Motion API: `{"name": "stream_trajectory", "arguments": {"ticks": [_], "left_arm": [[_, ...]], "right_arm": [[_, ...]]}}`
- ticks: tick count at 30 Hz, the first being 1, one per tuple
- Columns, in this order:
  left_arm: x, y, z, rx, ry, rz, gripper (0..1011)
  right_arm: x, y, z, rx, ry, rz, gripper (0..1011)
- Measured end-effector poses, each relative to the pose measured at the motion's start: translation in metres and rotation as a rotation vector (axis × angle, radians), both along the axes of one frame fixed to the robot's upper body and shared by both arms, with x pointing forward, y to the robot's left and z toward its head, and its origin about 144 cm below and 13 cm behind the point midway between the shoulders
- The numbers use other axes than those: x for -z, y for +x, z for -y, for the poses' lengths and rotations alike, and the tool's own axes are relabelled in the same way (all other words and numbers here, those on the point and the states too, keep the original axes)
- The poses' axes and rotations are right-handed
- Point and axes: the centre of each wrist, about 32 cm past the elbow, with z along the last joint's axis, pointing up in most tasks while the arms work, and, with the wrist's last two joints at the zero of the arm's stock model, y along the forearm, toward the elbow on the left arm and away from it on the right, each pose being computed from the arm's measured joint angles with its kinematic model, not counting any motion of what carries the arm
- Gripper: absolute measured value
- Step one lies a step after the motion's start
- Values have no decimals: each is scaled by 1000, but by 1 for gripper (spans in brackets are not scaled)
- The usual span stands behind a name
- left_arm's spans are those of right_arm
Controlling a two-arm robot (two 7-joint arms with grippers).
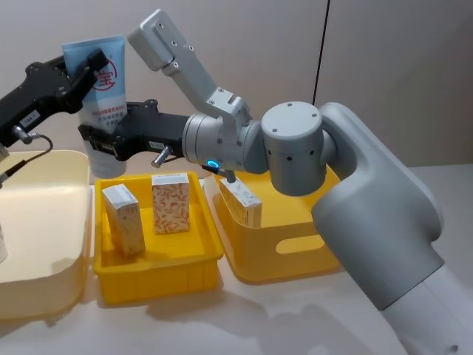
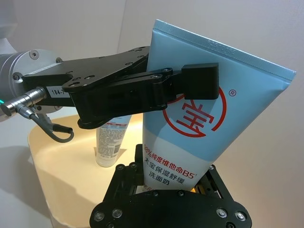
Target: Bimanual collaborative sorting of washing and personal care products
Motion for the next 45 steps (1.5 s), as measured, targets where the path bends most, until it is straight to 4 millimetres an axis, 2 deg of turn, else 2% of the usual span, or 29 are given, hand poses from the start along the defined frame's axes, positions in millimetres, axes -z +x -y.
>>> {"name": "stream_trajectory", "arguments": {"ticks": [15,22,23,24,25,26,30,33,39,45], "left_arm": [[0,0,0,0,0,0,126],[0,0,0,0,0,0,304],[0,0,0,0,0,0,360],[0,0,0,0,0,0,360],[0,0,0,0,0,0,423],[0,0,0,0,0,0,423],[0,0,0,0,0,0,581],[0,0,0,0,0,0,641],[0,0,0,0,0,0,858],[0,0,0,0,0,0,999]], "right_arm": [[0,0,0,0,0,0,453],[0,0,0,0,0,0,453],[0,0,0,0,0,0,453],[0,0,0,0,0,0,452],[0,0,0,0,0,0,452],[0,0,0,0,0,0,452],[0,0,0,0,0,0,452],[0,0,0,0,0,0,452],[0,0,1,1,-1,1,452],[-1,0,5,10,-1,11,452]]}}
